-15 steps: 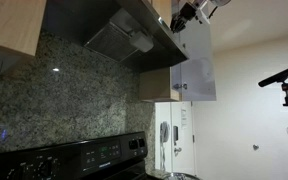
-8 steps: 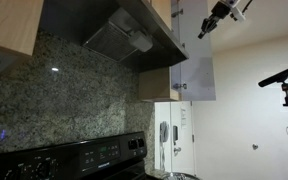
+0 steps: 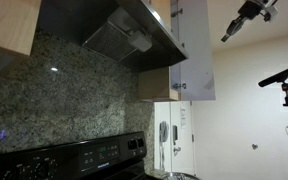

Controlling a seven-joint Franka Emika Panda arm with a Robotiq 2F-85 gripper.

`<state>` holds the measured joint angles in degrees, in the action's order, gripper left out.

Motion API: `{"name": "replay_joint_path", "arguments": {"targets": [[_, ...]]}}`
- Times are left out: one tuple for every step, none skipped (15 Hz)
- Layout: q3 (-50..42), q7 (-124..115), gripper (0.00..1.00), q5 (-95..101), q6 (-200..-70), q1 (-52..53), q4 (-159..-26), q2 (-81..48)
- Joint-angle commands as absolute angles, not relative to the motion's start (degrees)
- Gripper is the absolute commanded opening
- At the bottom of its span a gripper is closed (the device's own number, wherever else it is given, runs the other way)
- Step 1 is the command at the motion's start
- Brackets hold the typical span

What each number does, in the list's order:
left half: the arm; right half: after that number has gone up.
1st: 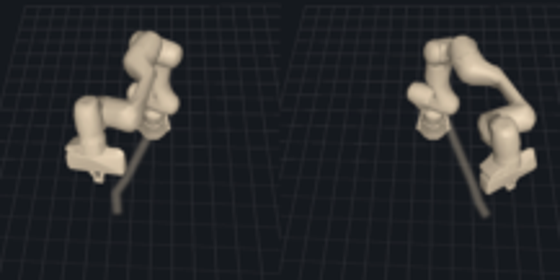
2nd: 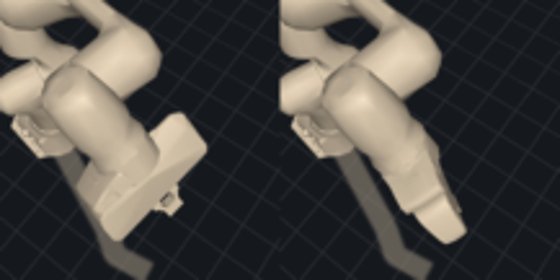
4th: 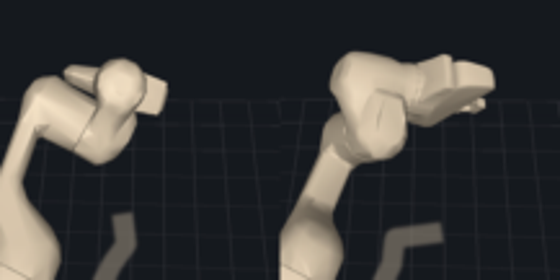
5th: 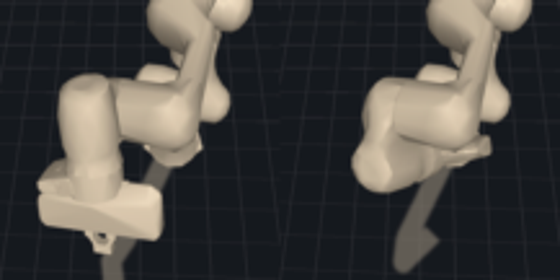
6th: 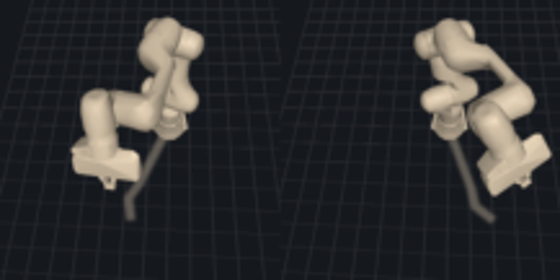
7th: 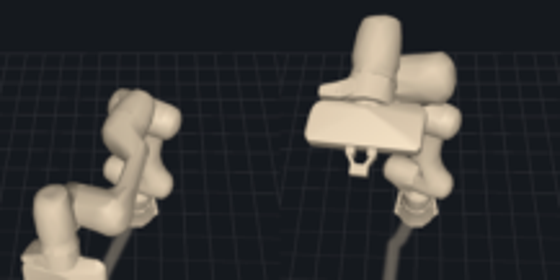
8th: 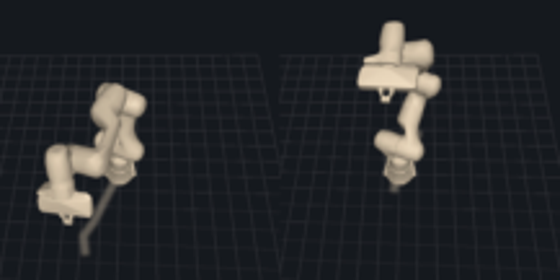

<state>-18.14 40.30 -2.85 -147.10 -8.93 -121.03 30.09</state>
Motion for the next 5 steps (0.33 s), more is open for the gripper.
{"name": "replay_joint_path", "arguments": {"targets": [[-18.61,43.32,0.01,-0.64,-146.15,-5.11,-128.91,36.11],[-18.8,43.92,0.01,-0.58,-146.27,-4.27,-130.32,36.94],[-18.99,40.98,0.01,-0.38,-146.77,-4.92,-126.5,33.47],[-18.93,41.3,0.01,-0.14,-146.78,-4.31,-127.98,34.36],[-18.92,41.64,0.01,-0.09,-146.78,-4.0,-128.91,35.02]]}}
